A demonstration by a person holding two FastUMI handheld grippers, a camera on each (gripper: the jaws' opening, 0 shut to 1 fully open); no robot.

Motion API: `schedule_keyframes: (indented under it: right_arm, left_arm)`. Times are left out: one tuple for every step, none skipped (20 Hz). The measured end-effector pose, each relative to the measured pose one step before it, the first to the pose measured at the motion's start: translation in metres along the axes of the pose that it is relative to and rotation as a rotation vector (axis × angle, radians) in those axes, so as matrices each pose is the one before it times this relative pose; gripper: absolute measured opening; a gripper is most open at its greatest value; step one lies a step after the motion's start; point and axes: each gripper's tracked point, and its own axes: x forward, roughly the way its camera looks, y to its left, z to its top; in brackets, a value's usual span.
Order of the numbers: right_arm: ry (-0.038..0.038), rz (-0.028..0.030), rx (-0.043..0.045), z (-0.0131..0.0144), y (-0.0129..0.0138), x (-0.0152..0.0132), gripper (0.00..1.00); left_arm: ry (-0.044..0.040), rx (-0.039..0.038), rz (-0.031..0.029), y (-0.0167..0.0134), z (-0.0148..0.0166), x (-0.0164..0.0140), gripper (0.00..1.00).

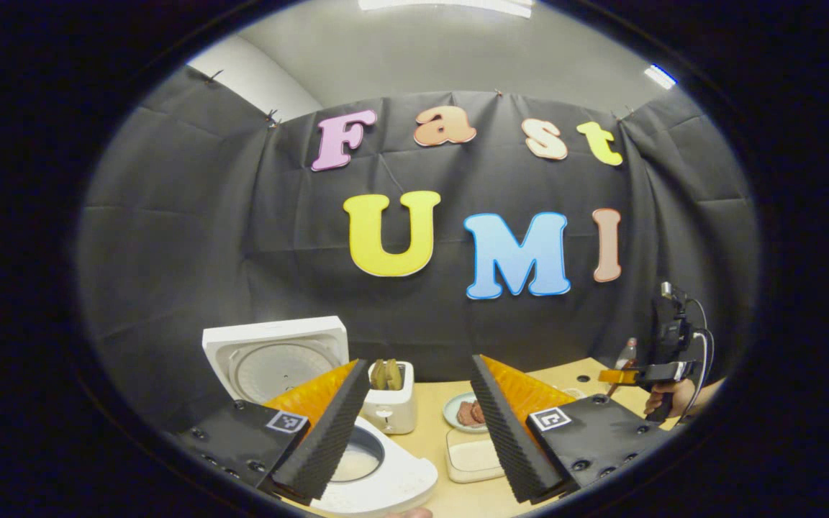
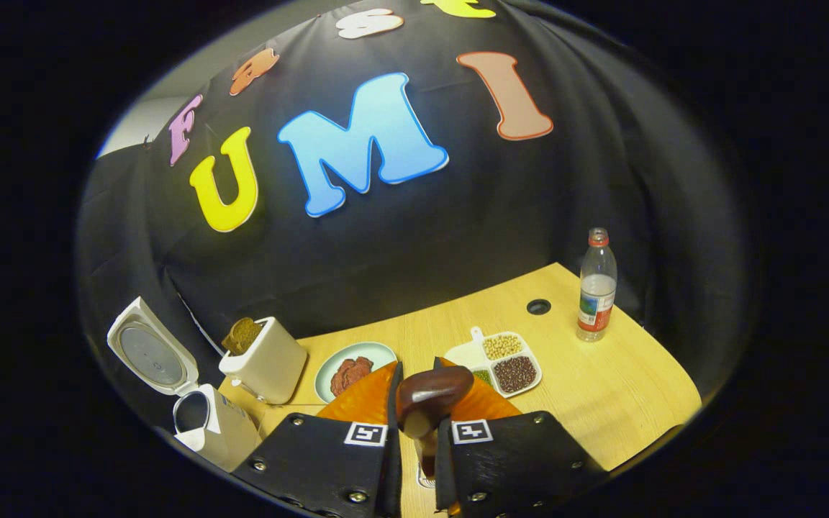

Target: Close the left gripper, press the button to open the rice cooker; take a wooden spoon from the chopstick holder with the right hand, scoop a spoonful of rice and pour it into the rice cooker, then put the wooden spoon back into the chopstick holder.

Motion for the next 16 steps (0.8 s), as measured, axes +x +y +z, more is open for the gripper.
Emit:
schedule_keyframes:
  right_arm:
    - [-0.01838,-0.00259,0.00164,0.00852,0.00663,-0.00589,0.19]
    - [-0.01939,-0.00166,0.00126,0.00797,0.00724,-0.00681,0.19]
    - [-0.019,0.0041,-0.00014,0.00799,0.00814,-0.00564,0.19]
    - [-0.01425,0.00675,0.00113,0.00682,0.00907,-0.00633,0.18]
    - [-0.00777,0.00664,-0.00036,0.00583,0.00864,-0.00519,0.18]
    - [-0.0085,0.0087,-0.00254,0.00497,0.00855,-0.00393,0.18]
    - [-0.00682,0.00945,-0.00546,0.00407,0.0082,-0.00091,0.18]
    - [-0.00204,0.00929,-0.00438,0.00199,0.0087,0.00082,0.18]
    - [0.00011,0.01723,-0.00295,0.0016,0.00918,0.00198,0.18]
    - [0.00451,0.02115,-0.0034,-0.00183,0.01039,0.0049,0.18]
    - [0.00858,0.02533,0.00004,-0.00329,0.01033,0.00552,0.19]
    - [0.01385,0.03039,-0.00472,-0.00511,0.01096,0.00605,0.19]
    - [0.01967,0.02419,-0.00982,-0.00684,0.00892,0.00679,0.18]
    - [0.01542,0.01813,-0.01295,-0.0068,0.00661,0.00722,0.18]
    - [0.01394,0.01541,-0.01287,-0.00695,0.00625,0.00849,0.18]
    - [0.014,0.0117,-0.01019,-0.00707,0.00576,0.00823,0.18]
  left_arm:
    - [-0.01195,0.00307,-0.02054,0.00129,0.00275,0.00083,0.92]
    - [-0.01204,0.00279,-0.02016,0.00046,0.00435,0.00006,0.96]
    - [-0.01445,0.0016,-0.01827,-0.0014,0.0028,-0.00021,0.96]
    - [-0.00954,-0.00122,-0.01215,0.00094,0.00512,0.0005,1.0]
    - [-0.0024,-0.00406,-0.00648,0.0011,0.0027,0.00138,1.0]
    - [-0.0037,-0.00432,-0.00566,0.00084,0.00351,-0.00099,1.0]
    - [-0.01,-0.00009,-0.00435,-0.00073,0.0034,-0.00252,1.0]
    - [-0.00945,0.00355,-0.0003,0.00098,0.00505,-0.00226,0.92]
    - [-0.00538,0.00373,0.00442,0.00214,0.00107,0.00007,0.94]
    - [-0.00115,-0.0003,0.00941,0.002,0.0005,0.00006,0.96]
    - [0.00134,-0.00381,0.01084,0.0019,-0.00149,0.00162,0.98]
    - [0.00386,-0.0068,0.01329,0.00049,-0.00132,-0.00049,0.99]
    - [0.00685,-0.00657,0.01019,-0.00057,-0.00192,-0.00133,0.99]
    - [-0.0008,-0.00158,0.00738,-0.00149,0.00062,-0.00141,0.99]
    - [-0.00369,0.00443,0.00874,-0.00065,0.00234,-0.0004,0.99]
    - [-0.00057,0.00666,0.01077,0.00106,0.00197,-0.00078,0.99]
